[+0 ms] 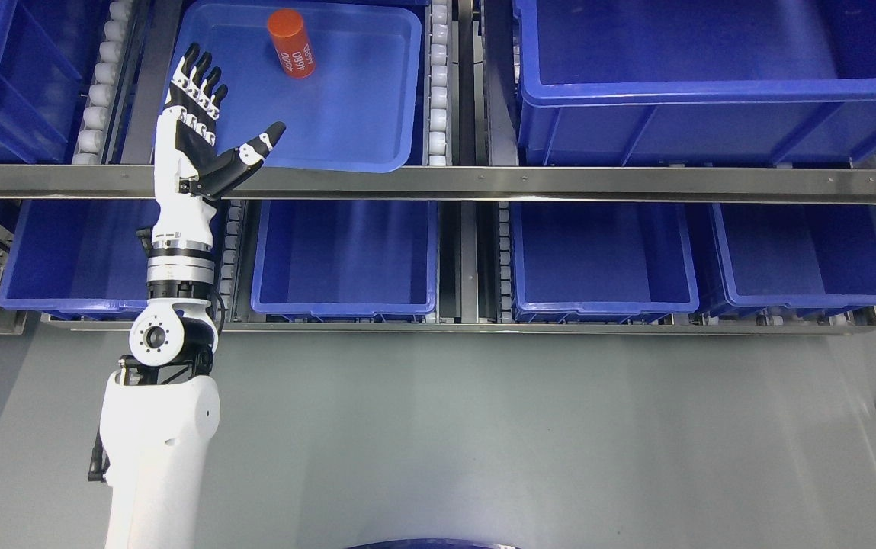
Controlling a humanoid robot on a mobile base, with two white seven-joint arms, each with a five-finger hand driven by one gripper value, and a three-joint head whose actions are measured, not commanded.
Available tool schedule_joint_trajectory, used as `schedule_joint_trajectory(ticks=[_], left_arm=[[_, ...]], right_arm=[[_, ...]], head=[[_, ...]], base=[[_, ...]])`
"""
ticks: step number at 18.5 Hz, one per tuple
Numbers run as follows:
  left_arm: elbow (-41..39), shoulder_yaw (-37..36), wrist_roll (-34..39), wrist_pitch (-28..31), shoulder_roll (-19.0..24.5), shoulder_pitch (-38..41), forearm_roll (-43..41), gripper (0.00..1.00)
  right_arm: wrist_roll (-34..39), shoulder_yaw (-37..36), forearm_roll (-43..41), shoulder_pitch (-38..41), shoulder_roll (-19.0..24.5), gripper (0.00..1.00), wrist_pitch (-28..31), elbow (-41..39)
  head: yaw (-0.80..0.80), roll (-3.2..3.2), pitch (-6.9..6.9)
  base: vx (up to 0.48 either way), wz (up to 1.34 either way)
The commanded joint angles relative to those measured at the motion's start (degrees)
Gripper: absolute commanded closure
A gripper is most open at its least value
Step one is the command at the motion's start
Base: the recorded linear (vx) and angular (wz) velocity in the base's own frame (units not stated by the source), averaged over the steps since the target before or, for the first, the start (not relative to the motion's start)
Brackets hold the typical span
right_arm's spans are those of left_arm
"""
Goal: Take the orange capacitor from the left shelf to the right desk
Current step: 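Reach the open left hand toward the orange capacitor in the upper blue bin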
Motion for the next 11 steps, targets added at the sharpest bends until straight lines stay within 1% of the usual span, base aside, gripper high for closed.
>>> schedule_joint_trajectory(ticks=[1, 5, 8, 11], left_arm=[[1.78, 1.74, -0.26, 0.11, 1.67, -1.01, -0.07, 0.00], [2.31, 1.92, -0.26, 1.24, 1.76, -1.27, -1.56, 0.00], [4.33, 1.48, -0.35, 1.86, 1.85, -3.90, -3.84, 0.00], [7.66, 1.48, -0.35, 6.51, 1.76, -8.20, -5.96, 0.00]], right_arm=[[0.04, -0.62, 0.00, 1.93, -1.00, 0.00, 0.04, -1.32], [0.04, -0.70, 0.00, 1.93, -1.00, 0.00, 0.04, -1.32], [0.04, -0.70, 0.00, 1.93, -1.00, 0.00, 0.04, -1.32], [0.04, -0.62, 0.00, 1.93, -1.00, 0.00, 0.04, -1.32]], head=[[0.00, 0.00, 0.00], [0.00, 0.00, 0.00], [0.00, 0.00, 0.00], [0.00, 0.00, 0.00]], base=[[0.000, 0.00], [0.003, 0.01], [0.000, 0.00], [0.000, 0.00]])
